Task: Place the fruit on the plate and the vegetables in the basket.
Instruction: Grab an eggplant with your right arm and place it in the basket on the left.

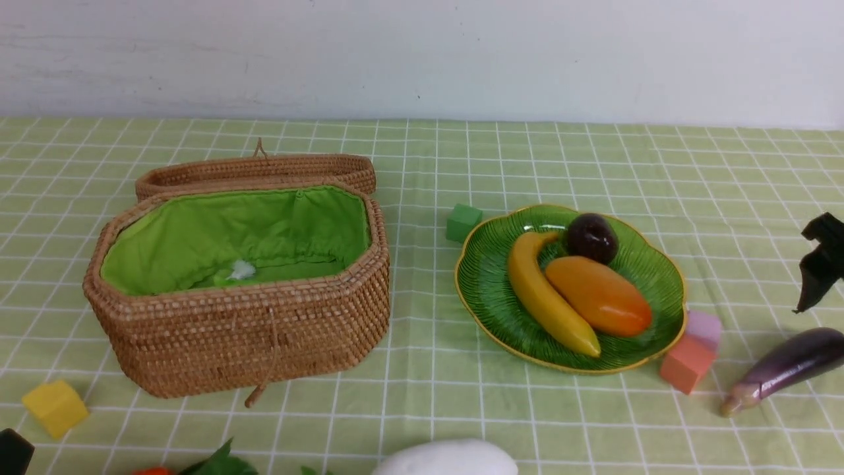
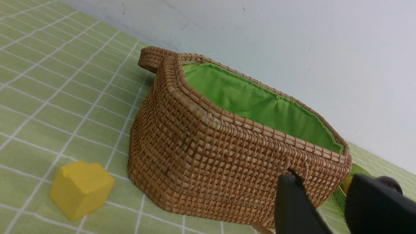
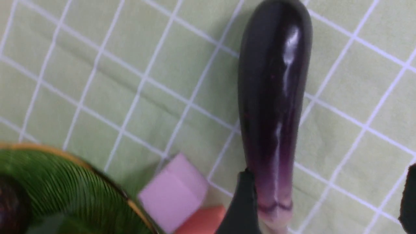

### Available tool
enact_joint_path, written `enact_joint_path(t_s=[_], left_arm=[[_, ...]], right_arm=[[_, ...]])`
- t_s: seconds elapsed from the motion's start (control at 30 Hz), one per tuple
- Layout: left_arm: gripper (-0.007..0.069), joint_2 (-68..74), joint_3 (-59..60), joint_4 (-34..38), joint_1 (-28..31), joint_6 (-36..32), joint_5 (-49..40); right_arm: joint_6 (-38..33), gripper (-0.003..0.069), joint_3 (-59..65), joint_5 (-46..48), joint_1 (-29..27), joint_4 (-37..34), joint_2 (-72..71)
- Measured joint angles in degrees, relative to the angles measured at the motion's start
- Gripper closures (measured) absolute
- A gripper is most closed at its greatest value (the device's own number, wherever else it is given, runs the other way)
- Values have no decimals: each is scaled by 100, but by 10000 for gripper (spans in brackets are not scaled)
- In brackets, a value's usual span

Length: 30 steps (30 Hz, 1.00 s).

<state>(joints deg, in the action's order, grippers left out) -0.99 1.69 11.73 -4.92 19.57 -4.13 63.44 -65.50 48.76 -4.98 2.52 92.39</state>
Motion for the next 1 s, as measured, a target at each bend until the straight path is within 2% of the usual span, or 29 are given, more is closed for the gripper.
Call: enact_joint_path(t_s=[0.17, 0.43, 0.57, 0.67, 0.7, 0.87, 1.0], left_arm=[[386, 0, 0, 0, 0, 0, 0], [386, 0, 0, 0, 0, 0, 0], [386, 0, 0, 0, 0, 0, 0], [386, 0, 0, 0, 0, 0, 0], [386, 0, 0, 0, 0, 0, 0], [386, 0, 0, 0, 0, 0, 0], [386, 0, 0, 0, 0, 0, 0]], right_arm=[[391, 71, 18, -583, 0, 29, 562], [357, 80, 18, -531, -12, 61, 1387], [-192, 155, 11, -477, -12, 67, 1473], [-624, 283, 11, -517, -12, 67, 1444], [-724, 297, 11, -524, -12, 67, 1411], [-1347, 291, -68, -698, -12, 74, 774], [-2193, 291, -434, -1421, 17, 106, 13]])
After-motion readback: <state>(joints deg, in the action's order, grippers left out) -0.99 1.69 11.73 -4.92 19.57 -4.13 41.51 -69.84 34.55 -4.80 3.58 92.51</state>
